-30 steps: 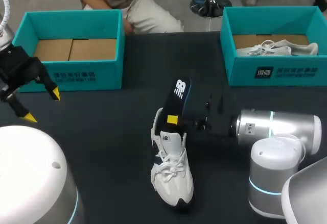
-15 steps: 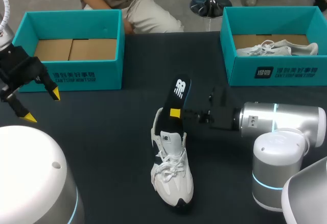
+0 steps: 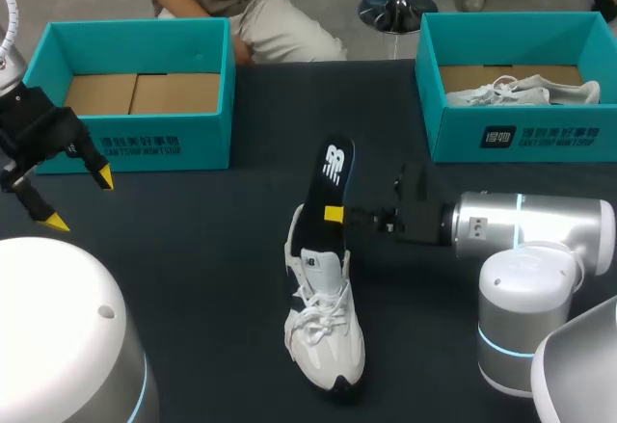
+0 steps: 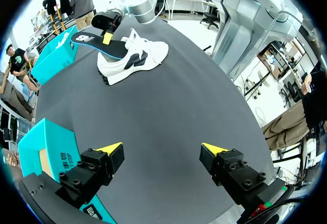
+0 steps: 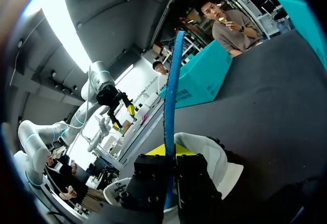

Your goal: Take the shoe out of the shoebox, open the shoe tongue, remove and reinsert the insole, then place the shoe into the shoebox

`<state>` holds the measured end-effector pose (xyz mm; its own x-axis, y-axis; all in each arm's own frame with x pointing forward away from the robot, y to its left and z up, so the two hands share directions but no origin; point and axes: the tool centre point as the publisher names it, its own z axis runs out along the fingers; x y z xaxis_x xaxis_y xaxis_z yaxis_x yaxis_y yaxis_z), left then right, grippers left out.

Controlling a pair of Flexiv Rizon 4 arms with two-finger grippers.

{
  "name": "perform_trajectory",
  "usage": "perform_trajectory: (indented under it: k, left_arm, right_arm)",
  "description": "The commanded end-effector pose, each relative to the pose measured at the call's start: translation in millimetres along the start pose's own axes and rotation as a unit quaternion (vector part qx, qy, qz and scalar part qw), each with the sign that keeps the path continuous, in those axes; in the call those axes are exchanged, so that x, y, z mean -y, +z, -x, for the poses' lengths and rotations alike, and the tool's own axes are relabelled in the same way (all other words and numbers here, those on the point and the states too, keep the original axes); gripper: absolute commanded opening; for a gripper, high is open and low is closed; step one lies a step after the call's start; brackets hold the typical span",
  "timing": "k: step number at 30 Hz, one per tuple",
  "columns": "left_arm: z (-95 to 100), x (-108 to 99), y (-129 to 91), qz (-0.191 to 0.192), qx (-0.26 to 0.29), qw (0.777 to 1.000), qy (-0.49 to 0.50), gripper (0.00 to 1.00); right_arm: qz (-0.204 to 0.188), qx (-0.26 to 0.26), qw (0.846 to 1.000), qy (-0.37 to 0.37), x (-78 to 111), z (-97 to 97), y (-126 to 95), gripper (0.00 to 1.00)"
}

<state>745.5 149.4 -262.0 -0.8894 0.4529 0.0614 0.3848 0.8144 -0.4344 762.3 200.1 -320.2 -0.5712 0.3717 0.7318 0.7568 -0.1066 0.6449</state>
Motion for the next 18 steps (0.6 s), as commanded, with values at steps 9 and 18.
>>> perform_trajectory:
  k: [9,18]
  left_arm:
    - [-0.7,-0.1,0.0,0.001,0.000,1.000,0.000,1.00]
    - [-0.7,-0.1,0.0,0.001,0.000,1.000,0.000,1.00]
  right_arm:
    - [-0.006,0.001,1.000,0.005,19.3,-0.8,-0.2,0.00]
    - [-0.019,-0.007,1.000,-0.002,35.4,-0.7,-0.4,0.00]
